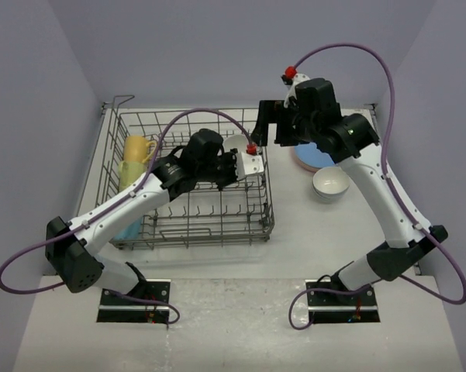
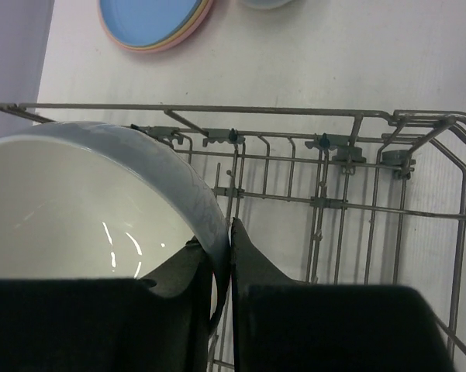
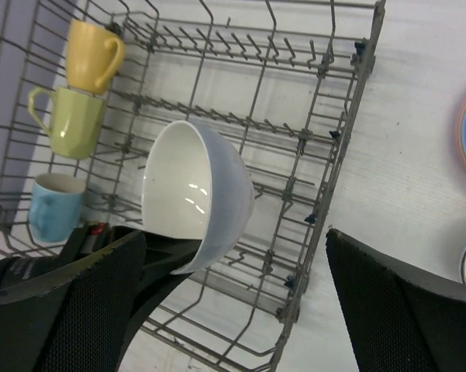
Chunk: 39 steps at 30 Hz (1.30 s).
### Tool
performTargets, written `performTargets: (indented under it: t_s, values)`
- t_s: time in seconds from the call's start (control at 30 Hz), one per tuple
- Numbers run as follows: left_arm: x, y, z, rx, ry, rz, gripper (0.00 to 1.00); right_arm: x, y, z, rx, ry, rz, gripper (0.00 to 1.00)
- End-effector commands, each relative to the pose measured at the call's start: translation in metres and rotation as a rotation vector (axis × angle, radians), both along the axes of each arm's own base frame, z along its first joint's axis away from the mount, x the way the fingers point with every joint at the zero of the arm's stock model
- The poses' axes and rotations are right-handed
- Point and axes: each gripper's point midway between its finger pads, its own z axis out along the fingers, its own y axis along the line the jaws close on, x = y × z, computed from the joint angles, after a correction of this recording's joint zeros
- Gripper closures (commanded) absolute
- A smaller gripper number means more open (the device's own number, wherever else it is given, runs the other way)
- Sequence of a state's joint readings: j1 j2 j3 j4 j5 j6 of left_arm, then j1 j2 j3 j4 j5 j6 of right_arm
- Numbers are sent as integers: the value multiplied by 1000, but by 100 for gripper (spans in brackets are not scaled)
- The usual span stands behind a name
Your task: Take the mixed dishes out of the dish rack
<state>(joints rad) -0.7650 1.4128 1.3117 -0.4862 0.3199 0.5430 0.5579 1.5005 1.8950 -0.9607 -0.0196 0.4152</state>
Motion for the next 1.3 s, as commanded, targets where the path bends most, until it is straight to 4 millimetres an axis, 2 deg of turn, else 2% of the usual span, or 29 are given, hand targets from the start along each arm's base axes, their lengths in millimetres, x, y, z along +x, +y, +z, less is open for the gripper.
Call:
performTargets:
  t_s: [0.0, 0.2, 0.27, 0.33, 0.37, 0.43, 0.47, 0.5, 0.53, 0.6, 0.63, 0.67, 0.7, 0.73, 0.77, 0.8, 0.83, 0.87, 0.9, 0.93, 0.97, 1.0, 1.03, 1.1, 1.13, 1.17, 1.2, 1.23, 1.27]
  values:
    - [4, -10, 54, -15, -202, -71, 100, 3, 0, -15, -102, 34, 40, 1]
    - [-3, -20, 53, 10, -237, -114, 100, 6, 17, -52, -174, 117, 131, 1]
    - [0, -23, 49, 27, -229, -104, 100, 6, 16, -60, -191, 144, 124, 13]
    - [10, -24, 49, 39, -226, -58, 100, 14, 1, -68, -248, 161, 20, 33]
    - [12, -24, 48, 44, -225, -42, 100, 17, -6, -70, -270, 162, -28, 57]
    - [18, -26, 51, 42, -227, -11, 100, 25, -24, -70, -320, 152, -147, 78]
    - [19, -27, 54, 33, -230, -4, 98, 27, -28, -70, -327, 149, -173, 98]
    - [21, -29, 58, 25, -238, 2, 93, 28, -32, -68, -328, 143, -197, 100]
    - [21, -31, 60, 12, -238, 3, 58, 30, -35, -67, -323, 141, -218, 100]
    - [17, -33, 73, -35, -247, -1, 0, 34, -49, -62, -296, 141, -274, 100]
    - [16, -33, 79, -62, -254, 3, 0, 35, -55, -60, -283, 135, -293, 100]
    - [15, -31, 84, -87, -262, 18, 0, 34, -63, -68, -281, 155, -311, 100]
    - [13, -27, 97, -153, -287, 43, 0, 37, -80, -57, -234, 127, -361, 100]
    - [13, -24, 105, -197, -300, 77, 0, 35, -86, -58, -199, 135, -369, 100]
    - [14, -9, 123, -268, -306, 161, 0, 30, -99, -77, -203, 179, -391, 100]
    - [21, -1, 124, -306, -322, 236, 0, 30, -122, -64, -153, 126, -451, 100]
    - [23, 7, 129, -343, -316, 272, 0, 22, -134, -87, -163, 166, -470, 100]
    - [20, 17, 138, -410, -284, 312, 0, 18, -145, -91, -147, 173, -493, 100]
    - [26, 28, 135, -443, -266, 376, 0, 18, -169, -87, -111, 143, -554, 100]
    - [40, 47, 132, -465, -245, 458, 0, 10, -181, -111, -125, 195, -576, 100]
    - [41, 60, 136, -550, -175, 531, 0, 10, -190, -117, -113, 201, -591, 100]
    - [47, 72, 133, -590, -140, 594, 0, 8, -208, -124, -127, 210, -632, 100]
    - [61, 97, 122, -598, -119, 699, 0, 4, -217, -135, -141, 230, -655, 100]
    - [67, 119, 107, -649, -21, 844, 0, 5, -235, -144, -138, 239, -700, 100]
    - [74, 138, 104, -647, -21, 942, 0, 3, -239, -150, -135, 261, -716, 100]
    - [80, 145, 96, -661, 41, 1019, 0, 5, -242, -157, -135, 277, -723, 100]
    - [78, 155, 77, -601, 109, 1095, 0, 6, -249, -160, -152, 273, -746, 100]
    - [82, 171, 73, -600, 136, 1172, 0, 5, -254, -169, -170, 287, -763, 100]
    - [85, 175, 71, -618, 178, 1213, 0, 5, -256, -175, -177, 300, -774, 100]
